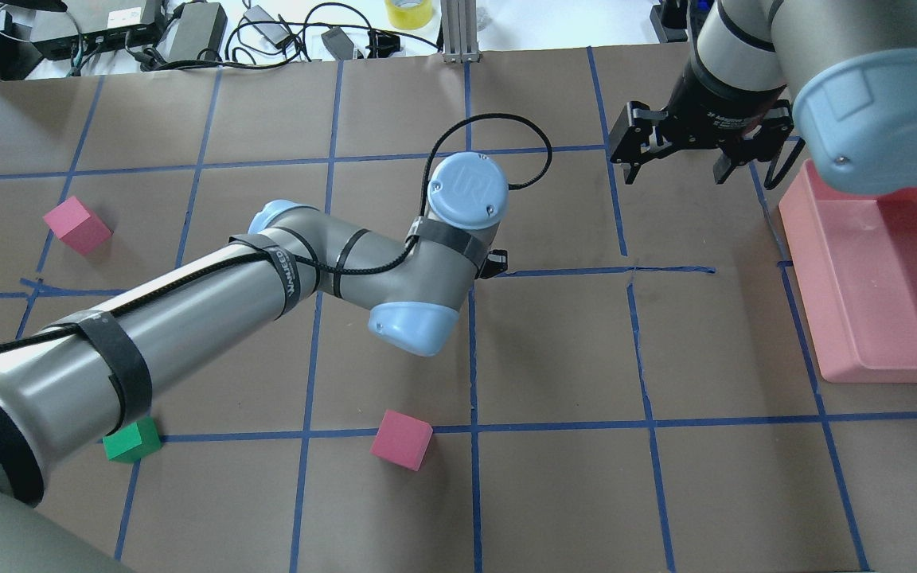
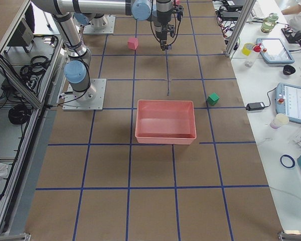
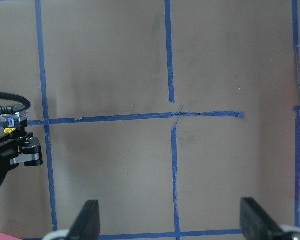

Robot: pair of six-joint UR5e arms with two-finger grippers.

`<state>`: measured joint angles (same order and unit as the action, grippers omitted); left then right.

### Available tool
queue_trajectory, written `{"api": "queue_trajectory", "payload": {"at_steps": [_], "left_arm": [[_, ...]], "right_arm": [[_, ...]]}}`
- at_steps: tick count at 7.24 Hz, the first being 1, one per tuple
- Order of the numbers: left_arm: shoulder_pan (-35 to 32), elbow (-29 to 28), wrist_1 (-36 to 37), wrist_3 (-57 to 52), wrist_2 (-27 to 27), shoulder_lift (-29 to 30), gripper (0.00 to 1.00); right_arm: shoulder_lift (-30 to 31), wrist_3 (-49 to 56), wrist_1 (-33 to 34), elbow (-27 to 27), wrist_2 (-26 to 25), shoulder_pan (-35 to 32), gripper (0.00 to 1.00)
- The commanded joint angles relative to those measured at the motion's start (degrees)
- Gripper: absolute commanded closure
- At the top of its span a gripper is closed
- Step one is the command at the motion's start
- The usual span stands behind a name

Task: Align button upright
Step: 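Lift the switch with the left gripper and turn it yellow cap down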

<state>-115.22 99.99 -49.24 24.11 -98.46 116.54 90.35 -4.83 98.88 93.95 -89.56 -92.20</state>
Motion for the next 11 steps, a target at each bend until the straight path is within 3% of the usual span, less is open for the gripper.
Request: {"api": "queue_trajectory", "payload": {"at_steps": [1, 3, 6, 11], "left_arm": [[3.6, -3.4, -15.6, -0.1, 3.8, -2.4, 1.00], [7.4, -6.0, -30.7, -1.0, 6.6, -4.6, 1.00], [9.7, -15.8, -53.4, -7.0, 7.1, -4.3, 1.00], [12.4, -20.3, -67.8, -20.4, 11.2, -1.5, 1.00]], "right_arm": [[0.0, 0.0, 0.0, 0.0, 0.0, 0.0, 0.00], [0.0, 0.0, -0.1, 0.0, 0.0, 0.0, 0.00], [0.0, 0.0, -0.2, 0.0, 0.0, 0.0, 0.00], [0.0, 0.0, -0.2, 0.1, 0.0, 0.0, 0.00]]}}
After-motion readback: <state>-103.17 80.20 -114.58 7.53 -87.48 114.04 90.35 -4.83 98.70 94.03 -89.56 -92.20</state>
